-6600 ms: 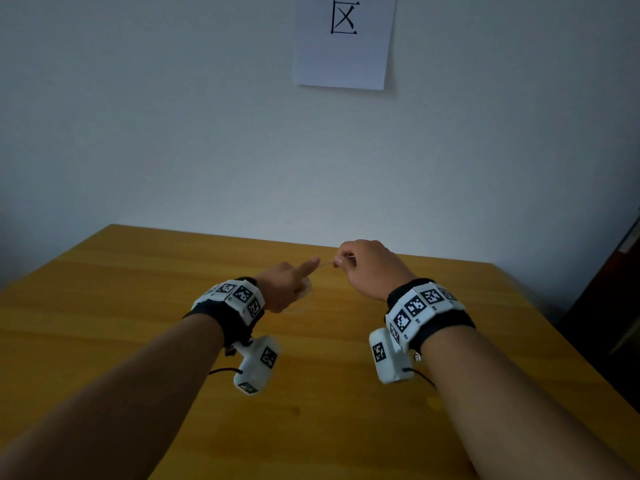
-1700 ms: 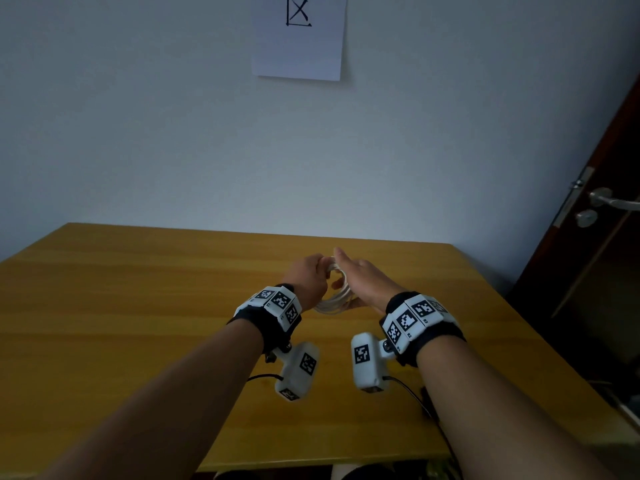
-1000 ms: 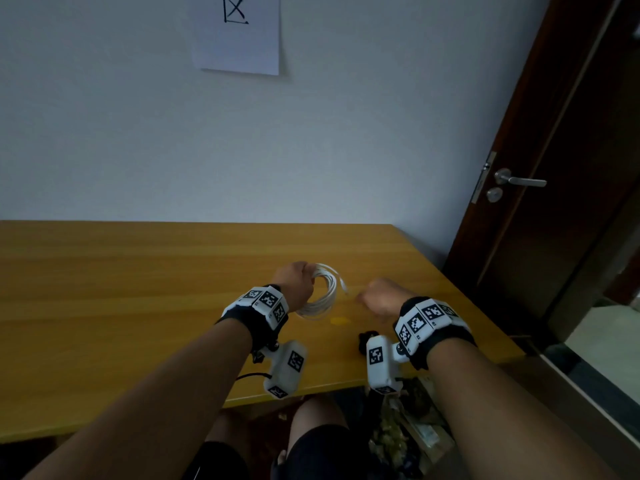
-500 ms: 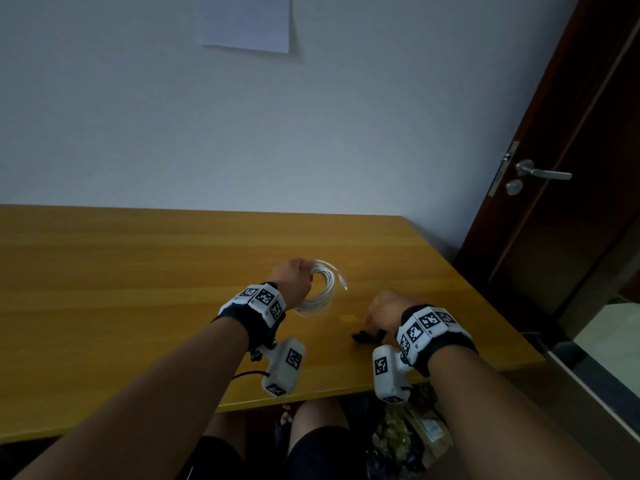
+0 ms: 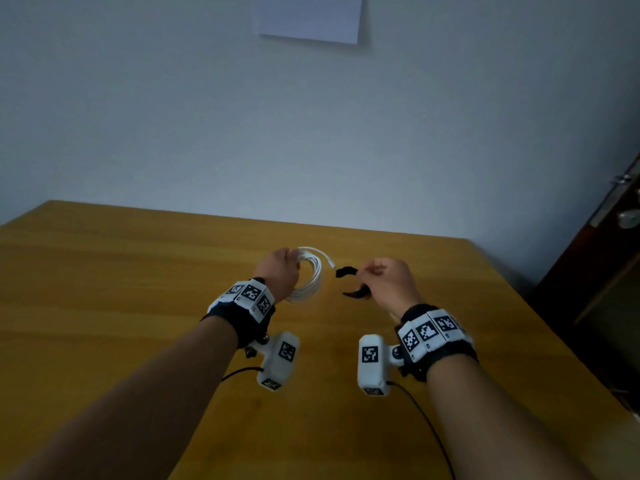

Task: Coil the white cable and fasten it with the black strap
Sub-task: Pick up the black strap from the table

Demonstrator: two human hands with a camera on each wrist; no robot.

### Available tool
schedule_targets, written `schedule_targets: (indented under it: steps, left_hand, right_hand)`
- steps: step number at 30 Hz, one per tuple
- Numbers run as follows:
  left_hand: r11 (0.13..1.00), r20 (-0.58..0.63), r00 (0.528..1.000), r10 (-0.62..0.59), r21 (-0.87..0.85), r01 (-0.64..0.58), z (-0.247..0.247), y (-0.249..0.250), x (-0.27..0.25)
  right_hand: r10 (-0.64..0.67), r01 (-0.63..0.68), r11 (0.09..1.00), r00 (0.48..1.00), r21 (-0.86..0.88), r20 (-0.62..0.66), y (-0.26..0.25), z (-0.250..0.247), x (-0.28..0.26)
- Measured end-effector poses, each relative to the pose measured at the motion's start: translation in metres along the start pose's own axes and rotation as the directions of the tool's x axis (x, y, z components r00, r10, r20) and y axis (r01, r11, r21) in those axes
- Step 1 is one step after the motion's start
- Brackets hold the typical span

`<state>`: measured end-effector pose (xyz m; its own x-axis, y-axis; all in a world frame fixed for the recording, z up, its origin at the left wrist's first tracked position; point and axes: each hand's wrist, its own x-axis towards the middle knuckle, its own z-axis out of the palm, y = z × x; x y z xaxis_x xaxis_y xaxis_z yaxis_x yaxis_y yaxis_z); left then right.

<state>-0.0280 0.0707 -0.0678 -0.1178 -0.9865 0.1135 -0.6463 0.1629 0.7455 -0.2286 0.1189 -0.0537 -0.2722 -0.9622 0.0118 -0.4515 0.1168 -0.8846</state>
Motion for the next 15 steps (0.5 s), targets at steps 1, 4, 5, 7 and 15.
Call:
schedule_targets:
  steps: [1,4,5,7,15]
  left_hand:
    - [1.000,-0.005,1.000,-0.011,-0.005,0.011,-0.002,-0.005,0.009]
    - [0.997,-0.013,0.998,-0.058,-0.043,0.058,-0.005,-0.016,0.032]
    - [0.997,-0.017,0.998,-0.058,-0.044,0.057,-0.005,-0.020,0.042]
    - [0.998,-0.036,0.998,-0.048,-0.038,0.046,-0.004,-0.027,0.060]
    - [0.995,-0.098,0.991,-0.088,-0.057,0.082,0.003,-0.043,0.118]
  right_hand:
    - [0.005,-0.005,0.997,1.000,0.071,-0.002,-0.002,0.007,0.009]
    - [0.017,-0.012,0.982,1.000,0.189,-0.023,-0.007,0.023,0.033]
    - [0.017,-0.011,0.978,1.000,0.208,-0.026,-0.008,0.028,0.042]
    - [0.003,0.006,0.976,0.999,0.217,-0.040,-0.011,0.035,0.056]
    - [0.018,0.061,0.950,0.969,0.307,-0.247,-0.011,0.047,0.108]
